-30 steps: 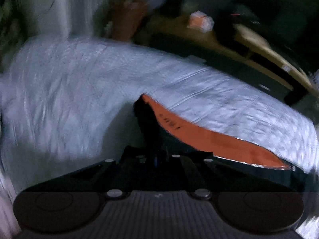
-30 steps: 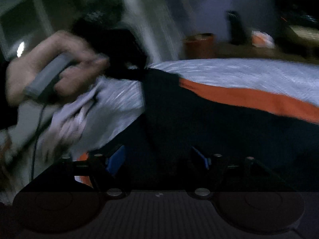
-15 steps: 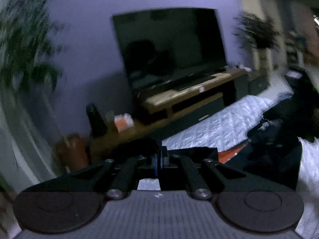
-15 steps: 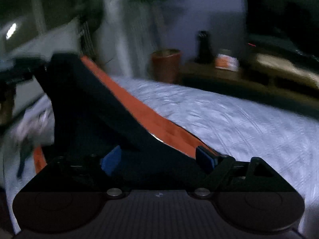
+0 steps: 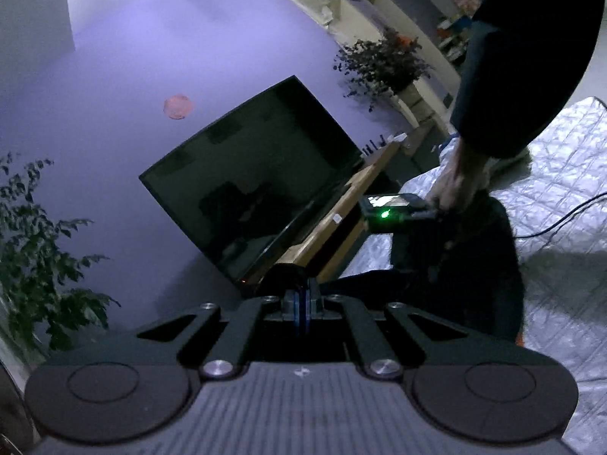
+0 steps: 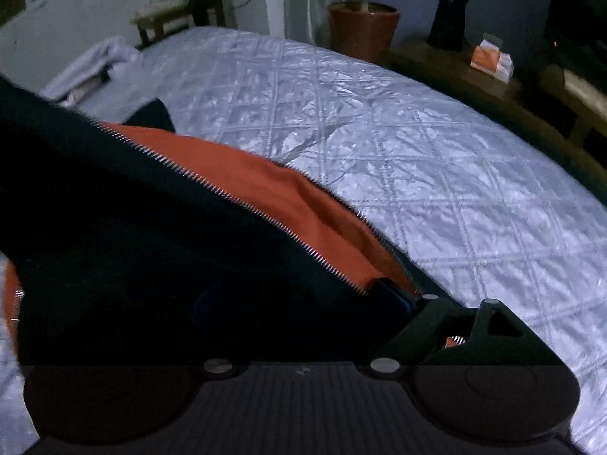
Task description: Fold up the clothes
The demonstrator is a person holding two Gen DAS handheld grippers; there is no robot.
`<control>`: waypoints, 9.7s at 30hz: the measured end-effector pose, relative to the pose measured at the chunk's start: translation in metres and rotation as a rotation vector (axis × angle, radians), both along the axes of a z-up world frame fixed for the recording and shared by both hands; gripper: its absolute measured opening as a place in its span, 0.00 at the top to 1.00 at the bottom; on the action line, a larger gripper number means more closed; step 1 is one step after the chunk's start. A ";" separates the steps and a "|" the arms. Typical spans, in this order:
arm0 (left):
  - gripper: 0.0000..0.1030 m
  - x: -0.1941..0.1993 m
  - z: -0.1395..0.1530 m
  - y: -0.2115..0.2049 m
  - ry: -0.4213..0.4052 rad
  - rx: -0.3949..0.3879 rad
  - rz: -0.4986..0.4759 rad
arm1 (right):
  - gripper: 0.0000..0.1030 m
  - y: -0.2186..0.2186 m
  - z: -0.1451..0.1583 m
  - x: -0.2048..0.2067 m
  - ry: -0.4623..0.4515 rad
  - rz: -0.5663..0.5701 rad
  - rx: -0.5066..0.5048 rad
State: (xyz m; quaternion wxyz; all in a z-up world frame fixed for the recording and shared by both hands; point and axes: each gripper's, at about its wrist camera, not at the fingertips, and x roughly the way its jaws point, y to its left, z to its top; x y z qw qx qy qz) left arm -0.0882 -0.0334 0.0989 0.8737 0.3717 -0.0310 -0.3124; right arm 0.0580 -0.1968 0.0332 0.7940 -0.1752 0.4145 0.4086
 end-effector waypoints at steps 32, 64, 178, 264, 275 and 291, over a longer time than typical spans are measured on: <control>0.97 0.069 0.007 0.044 0.620 -0.266 0.531 | 0.94 -0.020 0.031 0.017 -0.006 -0.222 0.073; 0.81 0.078 -0.047 0.151 0.833 -0.399 1.237 | 0.18 -0.122 0.086 -0.256 -0.121 -0.420 0.296; 0.37 0.033 -0.021 0.162 0.810 -0.868 1.340 | 0.18 0.139 0.018 -0.133 0.117 -0.024 0.188; 0.98 0.124 0.065 0.098 1.026 -0.980 0.601 | 0.39 0.095 0.009 -0.178 0.169 -0.104 0.288; 0.98 0.057 -0.064 0.167 1.390 -1.057 1.005 | 0.34 0.087 0.000 -0.171 0.243 -0.131 0.309; 0.97 0.027 -0.090 0.159 1.599 -1.012 1.089 | 0.32 0.076 0.003 -0.172 0.255 -0.105 0.286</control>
